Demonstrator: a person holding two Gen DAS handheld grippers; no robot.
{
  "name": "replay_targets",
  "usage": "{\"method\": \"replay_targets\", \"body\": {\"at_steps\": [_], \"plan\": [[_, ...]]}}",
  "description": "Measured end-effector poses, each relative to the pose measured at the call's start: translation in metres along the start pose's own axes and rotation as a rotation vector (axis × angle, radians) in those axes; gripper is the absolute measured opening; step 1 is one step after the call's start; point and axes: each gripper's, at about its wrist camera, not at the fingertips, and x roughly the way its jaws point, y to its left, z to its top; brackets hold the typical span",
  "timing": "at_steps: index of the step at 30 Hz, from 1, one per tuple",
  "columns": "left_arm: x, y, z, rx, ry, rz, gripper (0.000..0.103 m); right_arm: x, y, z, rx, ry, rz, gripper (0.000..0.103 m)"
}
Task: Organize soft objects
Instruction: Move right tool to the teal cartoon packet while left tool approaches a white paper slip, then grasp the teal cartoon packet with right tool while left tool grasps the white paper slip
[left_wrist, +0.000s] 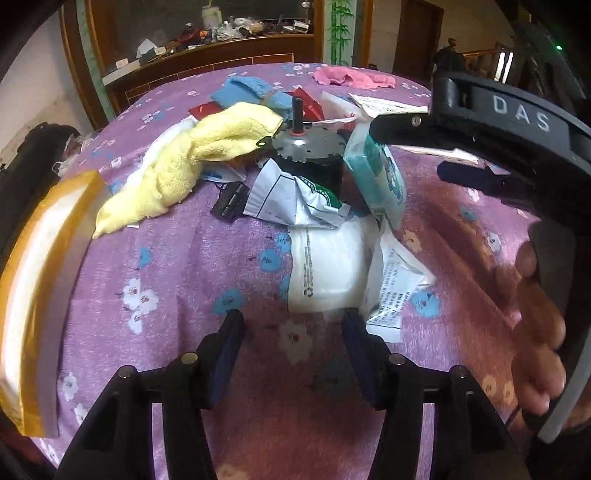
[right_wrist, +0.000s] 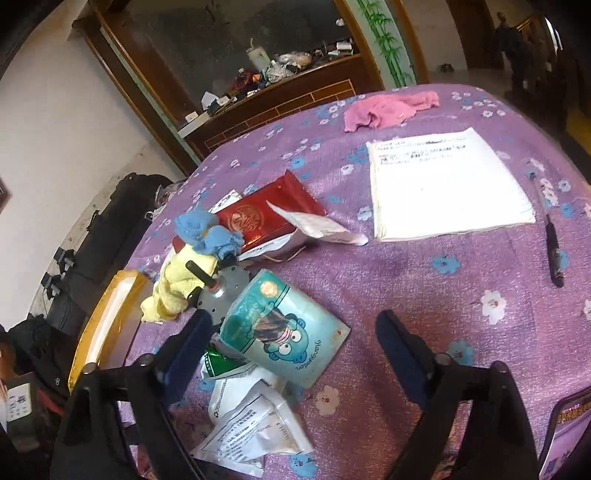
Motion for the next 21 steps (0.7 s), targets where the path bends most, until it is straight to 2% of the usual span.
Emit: {"method": "replay_targets", "body": {"at_steps": [2, 4, 11, 15, 17, 20, 21], "plan": [[0.004, -0.003, 0.003, 0.011, -0.002, 0.005, 0.058, 0.004, 0.002, 0.000, -0.011, 0.011, -0.018, 0.086], [0.004, -0.006, 0.003, 0.021, -0.003, -0.002, 0.055, 0.011, 0.000, -0.002, -0.010, 0.030, -0.035, 0.079], [-0.003, 0.000, -0.002, 0.004, -0.010, -0.053, 0.053, 0.021, 0.001, -0.004, -0.021, 0.055, -0.029, 0.072], [-0.012, 0.001, -0.005, -0.001, -0.019, -0.109, 0.053, 0.021, 0.002, -0.004, -0.021, 0.055, -0.010, 0.059], [-0.016, -0.006, -0.006, 0.019, -0.043, -0.107, 0.053, 0.019, 0.004, -0.004, -0.027, 0.055, -0.004, 0.052], [-0.013, -0.017, 0.000, 0.054, -0.035, -0.133, 0.053, 0.020, 0.003, -0.004, -0.017, 0.051, 0.004, 0.052], [-0.013, -0.019, 0.002, 0.065, -0.034, -0.139, 0.053, 0.019, 0.002, -0.004, -0.003, 0.051, 0.011, 0.055]]}}
